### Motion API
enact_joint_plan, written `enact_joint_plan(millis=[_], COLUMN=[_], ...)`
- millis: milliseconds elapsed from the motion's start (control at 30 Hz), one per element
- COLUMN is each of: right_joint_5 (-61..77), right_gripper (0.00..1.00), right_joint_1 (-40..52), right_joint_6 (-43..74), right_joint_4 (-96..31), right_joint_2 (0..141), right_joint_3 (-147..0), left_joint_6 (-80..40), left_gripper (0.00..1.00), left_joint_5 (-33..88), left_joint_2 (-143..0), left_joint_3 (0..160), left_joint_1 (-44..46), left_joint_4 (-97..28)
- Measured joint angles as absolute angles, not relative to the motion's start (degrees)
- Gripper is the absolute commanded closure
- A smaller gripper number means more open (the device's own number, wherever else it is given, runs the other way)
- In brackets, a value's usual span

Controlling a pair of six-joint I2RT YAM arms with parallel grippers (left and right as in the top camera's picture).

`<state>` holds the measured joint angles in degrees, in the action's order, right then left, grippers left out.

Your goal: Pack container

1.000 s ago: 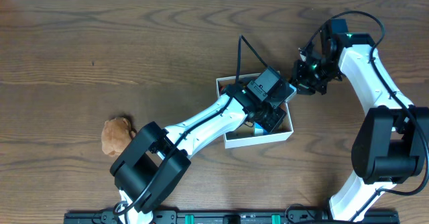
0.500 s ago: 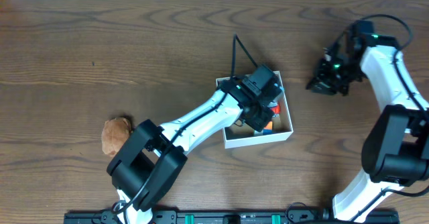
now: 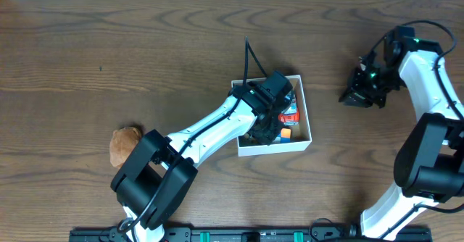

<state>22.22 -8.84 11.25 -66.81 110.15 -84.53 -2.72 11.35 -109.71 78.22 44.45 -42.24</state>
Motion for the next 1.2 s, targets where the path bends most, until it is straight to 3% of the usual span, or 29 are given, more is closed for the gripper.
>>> enact_joint_plan(millis=[167,333,800,1200], right_joint_5=[22.26,22.98,29.61,31.97], right_gripper=[0.84,0.84,0.84,0.84], right_joint_1=[-7.07,-5.76,-0.51,0.36], right_joint_6=[11.03,11.0,10.66,9.98], right_joint_4=[-65.73,-63.99,-59.11,-59.0], right_joint_2=[110.15,110.17,110.24,110.24], right_joint_3=[-83.29,-79.68,-73.03,-72.99], left_joint_6=[-2.74,-2.72,-2.76,-2.72], left_gripper=[0.81,0.94,0.95,0.94], left_joint_5=[10.04,8.36,7.68,15.64], left_joint_2=[-109.71,-109.71,-111.53,-112.42], left_joint_3=[78.22,78.19,78.24,78.17], left_joint_1=[44.47,44.45,44.51,44.42], left_joint_4=[-44.12,-44.21,-40.84,-34.26])
